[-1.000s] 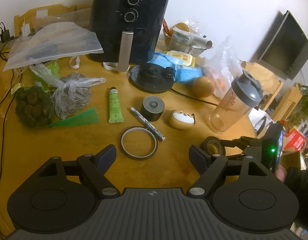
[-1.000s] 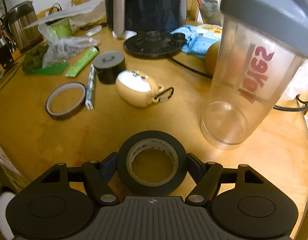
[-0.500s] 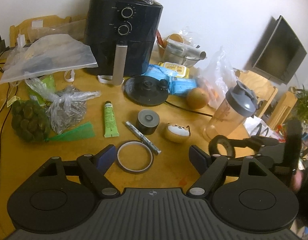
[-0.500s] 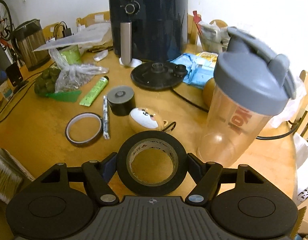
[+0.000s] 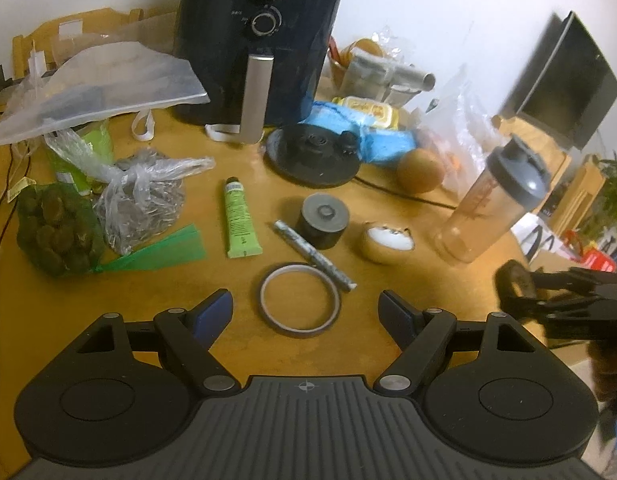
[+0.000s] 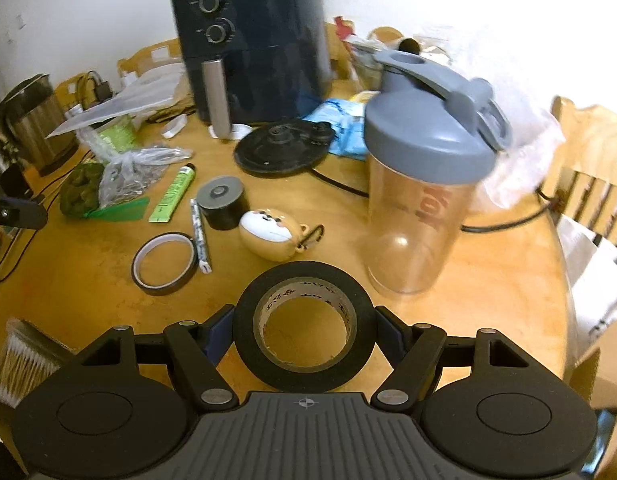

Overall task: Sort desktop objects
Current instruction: 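Lift the black tape roll off the table with the right tool, then reach down and grasp the thin brown tape ring with the left tool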

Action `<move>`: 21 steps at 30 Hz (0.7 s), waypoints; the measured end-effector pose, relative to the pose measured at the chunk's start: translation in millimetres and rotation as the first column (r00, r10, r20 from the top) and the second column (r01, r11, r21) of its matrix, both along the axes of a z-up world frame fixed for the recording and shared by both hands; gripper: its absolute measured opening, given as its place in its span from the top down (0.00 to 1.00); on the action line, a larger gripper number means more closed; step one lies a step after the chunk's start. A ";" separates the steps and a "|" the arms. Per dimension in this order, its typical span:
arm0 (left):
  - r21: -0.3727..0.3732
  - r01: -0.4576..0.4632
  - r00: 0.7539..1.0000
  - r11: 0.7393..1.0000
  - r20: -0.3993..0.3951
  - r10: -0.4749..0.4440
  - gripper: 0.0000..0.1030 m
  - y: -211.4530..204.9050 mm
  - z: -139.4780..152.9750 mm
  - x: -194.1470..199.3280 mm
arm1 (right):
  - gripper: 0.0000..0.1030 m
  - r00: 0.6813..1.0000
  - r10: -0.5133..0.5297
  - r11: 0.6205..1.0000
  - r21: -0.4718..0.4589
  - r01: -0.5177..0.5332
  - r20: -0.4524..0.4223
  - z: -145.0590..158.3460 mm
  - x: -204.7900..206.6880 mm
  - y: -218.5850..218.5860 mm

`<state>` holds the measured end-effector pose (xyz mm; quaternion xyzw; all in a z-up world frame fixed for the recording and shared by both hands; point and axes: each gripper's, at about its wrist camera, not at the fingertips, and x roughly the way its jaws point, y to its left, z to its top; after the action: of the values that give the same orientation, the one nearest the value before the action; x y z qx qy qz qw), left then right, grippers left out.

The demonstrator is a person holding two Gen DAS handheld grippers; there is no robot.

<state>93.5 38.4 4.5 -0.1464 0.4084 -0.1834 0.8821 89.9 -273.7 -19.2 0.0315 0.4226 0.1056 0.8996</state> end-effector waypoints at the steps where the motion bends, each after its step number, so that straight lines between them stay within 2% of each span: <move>1: 0.006 0.006 1.000 1.000 0.002 -0.006 0.22 0.8 -1.6 1.9 | 0.27 1.000 -0.008 1.000 -0.002 0.008 -0.001 0.8 -2.1 0.2; 9: 0.059 0.054 0.994 0.997 0.093 -0.059 0.22 -1.4 -8.8 15.6 | 0.27 0.997 -0.072 0.997 -0.009 0.072 -0.002 10.4 -19.3 5.1; 10: 0.078 0.096 0.991 0.992 0.086 -0.103 0.22 -2.0 -9.5 17.5 | 0.27 0.997 -0.080 0.997 -0.012 0.080 -0.003 11.9 -22.3 5.7; 16: 0.094 0.135 0.986 0.986 0.087 -0.143 0.22 -2.8 -11.7 25.0 | 0.27 0.993 -0.116 0.993 0.004 0.116 -0.007 13.4 -32.5 5.6; 21: 0.132 0.166 0.984 0.977 0.046 -0.174 0.22 -4.4 -17.2 33.2 | 0.27 0.992 -0.128 0.991 0.033 0.128 -0.001 10.9 -31.7 4.6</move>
<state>126.7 34.1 -12.7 -0.0490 0.4048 -0.2358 0.8821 58.2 -269.2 -8.3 0.0732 0.4176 0.0548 0.9040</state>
